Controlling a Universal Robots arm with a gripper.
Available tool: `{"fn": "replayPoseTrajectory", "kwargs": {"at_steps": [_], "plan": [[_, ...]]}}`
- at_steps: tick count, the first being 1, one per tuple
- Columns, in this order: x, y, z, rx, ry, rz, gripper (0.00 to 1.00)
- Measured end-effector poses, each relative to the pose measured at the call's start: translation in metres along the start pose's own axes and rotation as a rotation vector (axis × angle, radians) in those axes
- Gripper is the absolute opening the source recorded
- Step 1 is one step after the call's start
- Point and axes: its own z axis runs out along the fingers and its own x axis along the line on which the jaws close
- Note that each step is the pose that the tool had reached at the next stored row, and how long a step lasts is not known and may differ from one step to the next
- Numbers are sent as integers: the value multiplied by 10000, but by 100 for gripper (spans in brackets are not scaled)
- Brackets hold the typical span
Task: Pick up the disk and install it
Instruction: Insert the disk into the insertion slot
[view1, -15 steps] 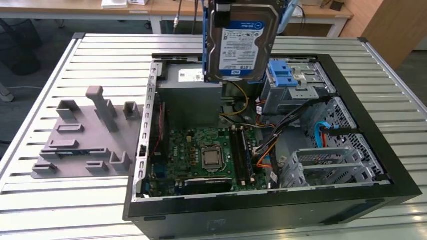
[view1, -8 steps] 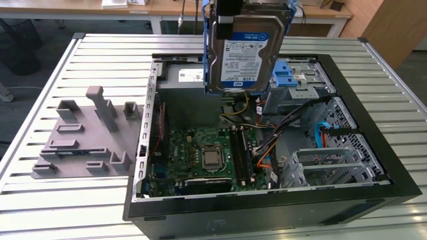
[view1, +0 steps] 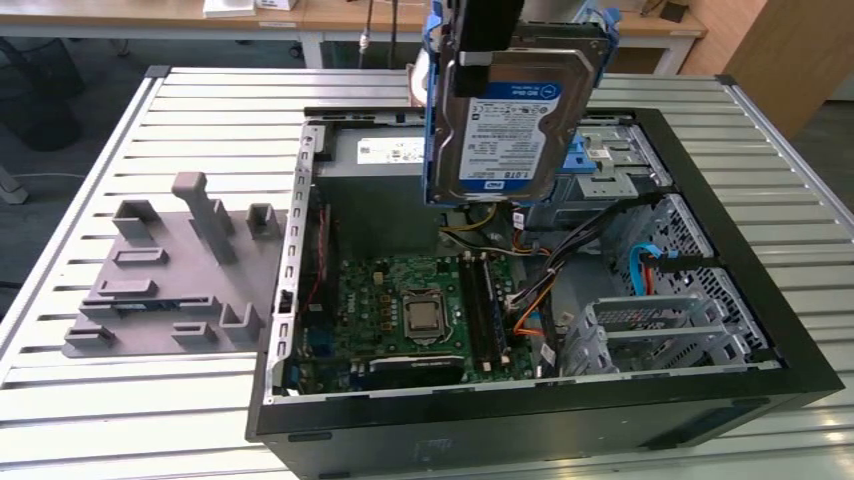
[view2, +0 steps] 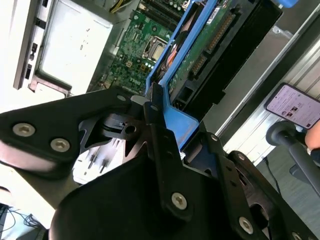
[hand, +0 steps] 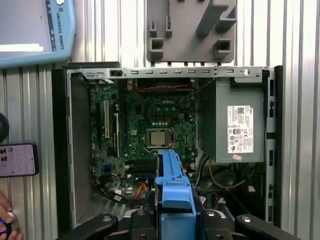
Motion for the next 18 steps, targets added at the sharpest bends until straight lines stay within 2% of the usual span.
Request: {"fn": "replayPoseTrajectory", "kwargs": {"at_steps": [1,3,9,13,18], "plan": [[11,-31,2,-3,3,-1,36],[54,-49,13,-3,2,0,36],[285,-66,47,-2,-1,0,36],[403,-84,60,-2,1,0,36],[459,-239,90,-2,2,0,36]]}}
